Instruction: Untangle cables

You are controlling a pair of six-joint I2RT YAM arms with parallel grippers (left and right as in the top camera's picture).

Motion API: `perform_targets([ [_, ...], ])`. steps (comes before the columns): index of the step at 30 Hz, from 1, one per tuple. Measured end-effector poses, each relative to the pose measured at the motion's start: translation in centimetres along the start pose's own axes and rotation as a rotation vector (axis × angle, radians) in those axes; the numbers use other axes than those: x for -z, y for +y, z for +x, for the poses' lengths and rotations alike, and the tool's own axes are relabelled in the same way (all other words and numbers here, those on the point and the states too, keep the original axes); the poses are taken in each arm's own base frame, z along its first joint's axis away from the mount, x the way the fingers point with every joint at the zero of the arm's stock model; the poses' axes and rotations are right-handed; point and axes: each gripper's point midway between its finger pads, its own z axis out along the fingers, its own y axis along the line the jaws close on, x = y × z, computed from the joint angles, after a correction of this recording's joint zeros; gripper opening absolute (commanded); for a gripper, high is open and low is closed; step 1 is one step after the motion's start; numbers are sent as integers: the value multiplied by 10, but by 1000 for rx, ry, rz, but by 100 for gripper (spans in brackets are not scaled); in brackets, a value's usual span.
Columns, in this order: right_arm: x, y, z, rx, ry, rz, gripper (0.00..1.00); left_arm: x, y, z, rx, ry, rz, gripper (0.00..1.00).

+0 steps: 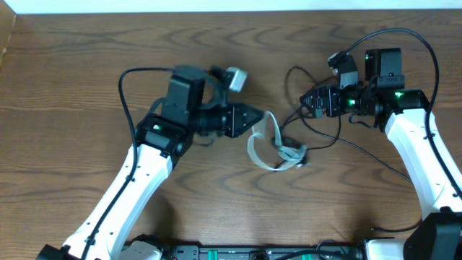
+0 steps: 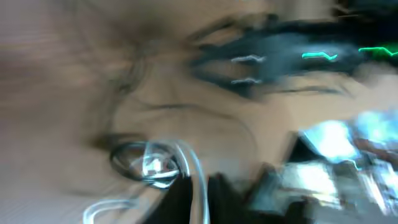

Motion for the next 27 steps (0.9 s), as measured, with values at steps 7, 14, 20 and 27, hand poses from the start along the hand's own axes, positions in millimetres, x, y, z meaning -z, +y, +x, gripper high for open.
perform_targets([
  [7,-1,22,54,-74,222,-33,85,-1,108,46,147,144,-468,67],
  [14,3,12,82,-145,335,96,77,-32,106,77,197,286,-381,36],
  [20,4,-12,87,-312,320,263,63,-73,115,115,196,424,-366,38],
  [27,-12,-24,115,-471,331,303,63,-97,117,129,196,454,-356,38],
])
